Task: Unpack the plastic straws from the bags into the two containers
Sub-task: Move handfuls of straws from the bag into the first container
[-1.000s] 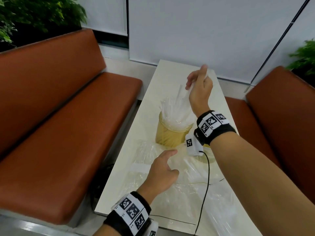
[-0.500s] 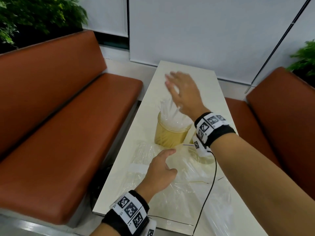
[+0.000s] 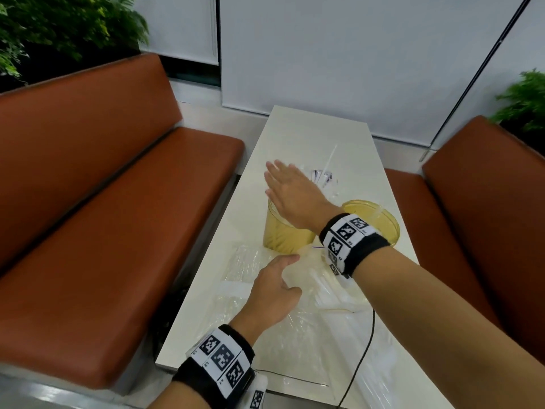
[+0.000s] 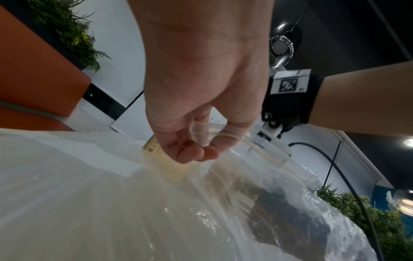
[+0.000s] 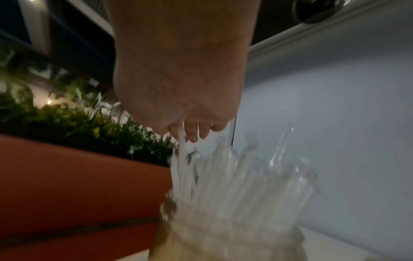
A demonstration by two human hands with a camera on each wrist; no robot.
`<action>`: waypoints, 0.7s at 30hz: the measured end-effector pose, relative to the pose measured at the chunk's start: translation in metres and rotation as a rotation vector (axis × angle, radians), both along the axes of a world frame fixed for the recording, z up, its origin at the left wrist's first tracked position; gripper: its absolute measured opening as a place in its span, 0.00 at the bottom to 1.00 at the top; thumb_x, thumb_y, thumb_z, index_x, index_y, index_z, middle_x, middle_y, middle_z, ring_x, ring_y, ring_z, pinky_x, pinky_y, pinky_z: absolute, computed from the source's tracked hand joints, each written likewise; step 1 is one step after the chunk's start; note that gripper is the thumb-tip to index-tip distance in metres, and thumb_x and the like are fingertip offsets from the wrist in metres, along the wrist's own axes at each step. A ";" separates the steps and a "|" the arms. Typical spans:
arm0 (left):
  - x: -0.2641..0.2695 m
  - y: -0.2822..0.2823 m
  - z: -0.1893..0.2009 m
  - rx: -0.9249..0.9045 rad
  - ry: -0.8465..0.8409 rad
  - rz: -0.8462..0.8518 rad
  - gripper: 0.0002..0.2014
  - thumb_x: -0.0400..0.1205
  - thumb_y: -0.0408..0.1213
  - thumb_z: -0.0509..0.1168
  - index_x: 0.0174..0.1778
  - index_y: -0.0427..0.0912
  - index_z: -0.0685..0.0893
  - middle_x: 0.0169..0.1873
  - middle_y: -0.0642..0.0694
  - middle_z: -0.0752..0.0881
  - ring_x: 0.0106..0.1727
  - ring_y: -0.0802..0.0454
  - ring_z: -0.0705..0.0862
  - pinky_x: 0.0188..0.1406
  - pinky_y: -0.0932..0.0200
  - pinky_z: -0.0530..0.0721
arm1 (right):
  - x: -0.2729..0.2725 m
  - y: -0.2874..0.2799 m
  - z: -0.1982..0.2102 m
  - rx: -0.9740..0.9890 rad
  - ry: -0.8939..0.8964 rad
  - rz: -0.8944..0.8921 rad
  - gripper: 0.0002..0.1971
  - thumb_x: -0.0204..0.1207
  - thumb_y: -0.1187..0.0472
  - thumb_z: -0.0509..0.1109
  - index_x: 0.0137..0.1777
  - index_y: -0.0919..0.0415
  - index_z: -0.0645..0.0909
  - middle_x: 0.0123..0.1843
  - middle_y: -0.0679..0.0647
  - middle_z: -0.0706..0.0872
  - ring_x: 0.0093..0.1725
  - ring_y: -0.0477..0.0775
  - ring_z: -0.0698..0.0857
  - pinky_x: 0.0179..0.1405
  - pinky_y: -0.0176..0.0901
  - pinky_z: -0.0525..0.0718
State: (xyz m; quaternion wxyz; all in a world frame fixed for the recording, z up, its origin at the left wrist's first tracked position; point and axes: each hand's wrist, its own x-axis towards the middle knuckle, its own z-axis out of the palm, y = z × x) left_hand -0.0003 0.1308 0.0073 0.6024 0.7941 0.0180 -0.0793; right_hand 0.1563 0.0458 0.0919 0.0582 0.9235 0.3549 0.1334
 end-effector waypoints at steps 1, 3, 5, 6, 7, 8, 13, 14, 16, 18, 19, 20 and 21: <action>0.000 -0.001 0.000 0.006 -0.008 -0.004 0.34 0.77 0.24 0.66 0.78 0.56 0.76 0.28 0.54 0.77 0.27 0.59 0.77 0.36 0.66 0.80 | 0.002 -0.003 -0.008 -0.045 0.033 -0.010 0.26 0.92 0.53 0.47 0.87 0.63 0.60 0.89 0.62 0.58 0.89 0.61 0.54 0.88 0.56 0.51; 0.000 -0.001 0.000 0.009 -0.019 -0.012 0.35 0.76 0.24 0.65 0.79 0.55 0.76 0.28 0.56 0.77 0.25 0.59 0.75 0.34 0.68 0.79 | 0.008 -0.009 -0.006 0.048 0.061 -0.015 0.27 0.92 0.49 0.47 0.87 0.58 0.61 0.90 0.61 0.56 0.89 0.60 0.52 0.89 0.56 0.48; -0.001 0.000 0.000 0.010 -0.024 -0.017 0.35 0.76 0.24 0.65 0.79 0.55 0.75 0.28 0.55 0.77 0.26 0.58 0.76 0.33 0.69 0.78 | 0.020 -0.014 0.008 0.248 -0.009 -0.077 0.28 0.91 0.45 0.50 0.86 0.56 0.64 0.89 0.60 0.59 0.89 0.60 0.53 0.89 0.55 0.47; -0.001 0.000 0.000 0.014 -0.026 -0.017 0.35 0.77 0.24 0.66 0.79 0.55 0.75 0.28 0.54 0.77 0.27 0.57 0.76 0.34 0.69 0.79 | 0.027 -0.018 0.018 0.328 -0.066 -0.151 0.29 0.90 0.44 0.50 0.86 0.57 0.65 0.89 0.60 0.60 0.89 0.60 0.54 0.89 0.56 0.47; -0.001 0.000 0.001 0.018 -0.029 -0.017 0.35 0.77 0.24 0.66 0.79 0.55 0.75 0.29 0.54 0.78 0.28 0.56 0.77 0.34 0.69 0.79 | 0.036 -0.023 0.027 0.374 -0.105 -0.250 0.29 0.90 0.44 0.50 0.86 0.59 0.64 0.88 0.61 0.61 0.89 0.61 0.55 0.89 0.56 0.48; -0.001 0.000 0.001 0.020 -0.031 -0.017 0.35 0.77 0.24 0.66 0.79 0.55 0.75 0.28 0.54 0.78 0.28 0.55 0.77 0.34 0.69 0.79 | 0.044 -0.029 0.033 0.396 -0.103 -0.352 0.30 0.90 0.46 0.50 0.85 0.63 0.64 0.87 0.63 0.62 0.88 0.63 0.58 0.88 0.56 0.52; 0.002 0.002 0.006 0.023 -0.040 -0.012 0.35 0.77 0.25 0.67 0.79 0.56 0.76 0.30 0.54 0.78 0.32 0.54 0.79 0.36 0.71 0.81 | 0.047 -0.038 0.018 0.469 0.275 -0.452 0.24 0.91 0.53 0.49 0.59 0.71 0.80 0.62 0.67 0.84 0.63 0.68 0.82 0.64 0.54 0.79; 0.003 0.001 0.007 0.018 -0.041 -0.011 0.34 0.77 0.24 0.67 0.79 0.55 0.76 0.31 0.55 0.78 0.32 0.53 0.79 0.36 0.71 0.81 | 0.040 -0.037 0.012 0.429 0.325 -0.428 0.23 0.91 0.55 0.48 0.56 0.72 0.80 0.58 0.67 0.84 0.60 0.67 0.82 0.60 0.53 0.79; 0.004 0.001 0.009 0.008 -0.044 -0.014 0.34 0.76 0.24 0.67 0.78 0.54 0.76 0.32 0.54 0.79 0.33 0.52 0.79 0.36 0.70 0.82 | 0.033 -0.038 0.005 0.423 0.368 -0.389 0.21 0.92 0.57 0.50 0.52 0.71 0.79 0.51 0.65 0.83 0.54 0.65 0.82 0.52 0.49 0.76; 0.004 0.000 0.012 0.018 -0.041 -0.014 0.35 0.76 0.24 0.67 0.78 0.54 0.76 0.30 0.51 0.80 0.33 0.51 0.79 0.38 0.67 0.84 | 0.030 -0.043 0.013 0.534 0.338 -0.333 0.21 0.91 0.55 0.53 0.56 0.69 0.83 0.56 0.64 0.87 0.60 0.65 0.84 0.58 0.49 0.78; 0.005 0.000 0.012 0.026 -0.040 -0.015 0.35 0.75 0.25 0.68 0.78 0.55 0.76 0.30 0.50 0.79 0.32 0.51 0.79 0.40 0.65 0.85 | 0.028 -0.045 0.021 0.582 0.286 -0.313 0.20 0.90 0.53 0.56 0.63 0.66 0.85 0.63 0.61 0.87 0.66 0.62 0.83 0.66 0.50 0.78; 0.005 -0.001 0.013 0.034 -0.042 -0.016 0.36 0.75 0.25 0.68 0.79 0.55 0.76 0.29 0.51 0.79 0.31 0.52 0.79 0.42 0.62 0.86 | 0.025 -0.048 0.031 0.614 0.225 -0.303 0.20 0.89 0.50 0.58 0.68 0.61 0.85 0.67 0.57 0.87 0.69 0.58 0.83 0.69 0.49 0.78; 0.005 -0.002 0.015 0.041 -0.049 -0.018 0.36 0.75 0.26 0.69 0.79 0.55 0.75 0.30 0.51 0.79 0.31 0.52 0.79 0.45 0.59 0.88 | 0.019 -0.052 0.044 0.629 0.158 -0.299 0.20 0.87 0.49 0.60 0.67 0.57 0.86 0.65 0.53 0.87 0.66 0.55 0.84 0.66 0.47 0.79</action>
